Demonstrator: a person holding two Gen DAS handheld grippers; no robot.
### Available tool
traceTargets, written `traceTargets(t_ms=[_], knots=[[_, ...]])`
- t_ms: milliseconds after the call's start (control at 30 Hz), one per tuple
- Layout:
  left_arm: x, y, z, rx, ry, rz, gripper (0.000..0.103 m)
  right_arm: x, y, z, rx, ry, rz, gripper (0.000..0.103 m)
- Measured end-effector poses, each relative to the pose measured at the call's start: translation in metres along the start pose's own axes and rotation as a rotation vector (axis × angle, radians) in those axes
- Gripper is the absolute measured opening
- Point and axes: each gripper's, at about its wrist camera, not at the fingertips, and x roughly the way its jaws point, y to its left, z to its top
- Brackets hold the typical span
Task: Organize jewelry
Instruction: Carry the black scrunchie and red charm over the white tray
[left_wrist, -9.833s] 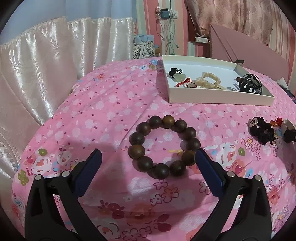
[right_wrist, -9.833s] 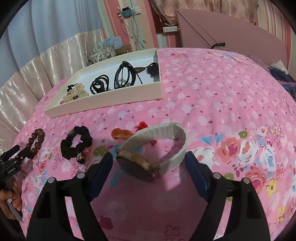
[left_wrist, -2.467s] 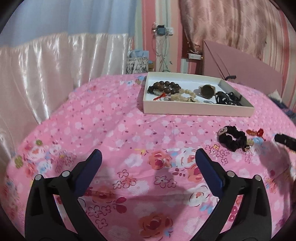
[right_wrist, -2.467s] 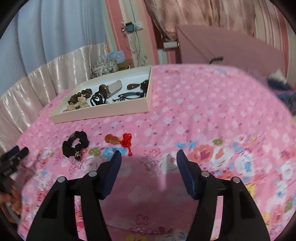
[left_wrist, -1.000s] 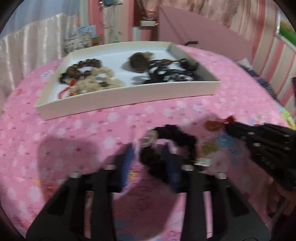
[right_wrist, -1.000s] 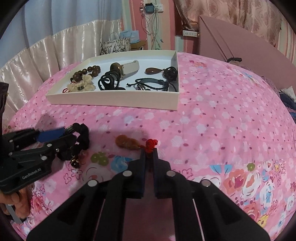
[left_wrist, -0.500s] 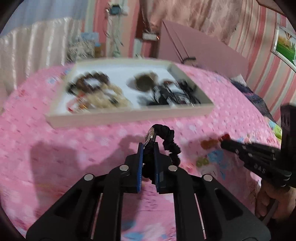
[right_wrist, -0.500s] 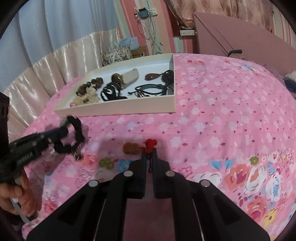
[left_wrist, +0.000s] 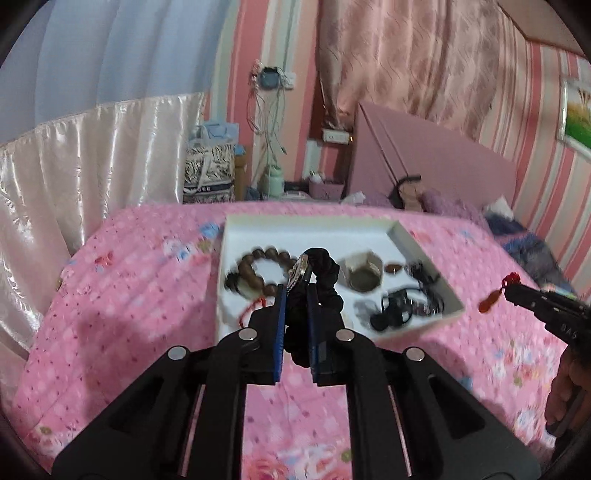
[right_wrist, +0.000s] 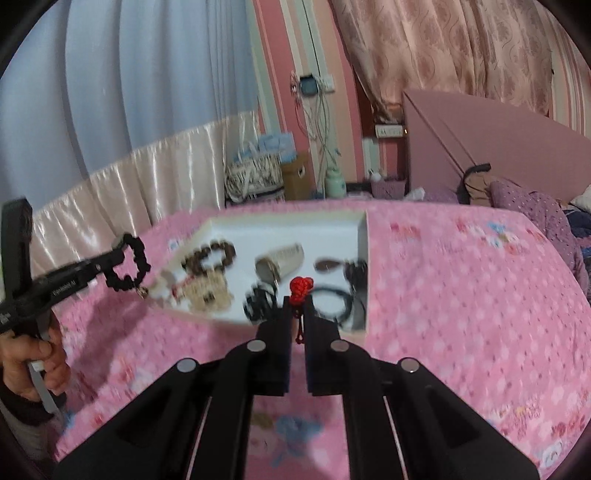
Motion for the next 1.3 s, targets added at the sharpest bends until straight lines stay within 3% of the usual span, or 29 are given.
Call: traceTargets(t_ms=[133,300,433,633,800,1067,1300], knots=[[0.004,0.015,0.012,-0.018,-0.016,0.001,0.008,0.013,0.004,0.016,0.006,-0.027,0.017,0.005],[0.026,0.016,0.012,0.037,-0.029,0.036,0.008,0.035,0.006,0.025,0.009,-0.047,0.026,0.005],[0.048,0.02,0.006,0.03,-0.002,0.049,0.008,0.056,-0.001,0.025,0.022,-0.035,0.021,0.005],[0.059,0.032,-0.007,0.033,-0.045,0.058,0.008,0.078,-0.019,0.01,0.07,-0.007,-0.01,0.005],[0.075,0.039,-0.014,0.02,0.004,0.061,0.008,0.091,-0.023,-0.003,0.055,0.012,-0.05,0.005],[0.09,0.034,-0.025,0.015,0.052,0.026,0.008,0.102,-0.027,-0.011,0.05,0.03,-0.055,0.005],[0.105,0.035,-0.034,0.0,0.118,0.039,0.008,0.109,-0.028,-0.015,0.053,0.051,-0.059,0.005]])
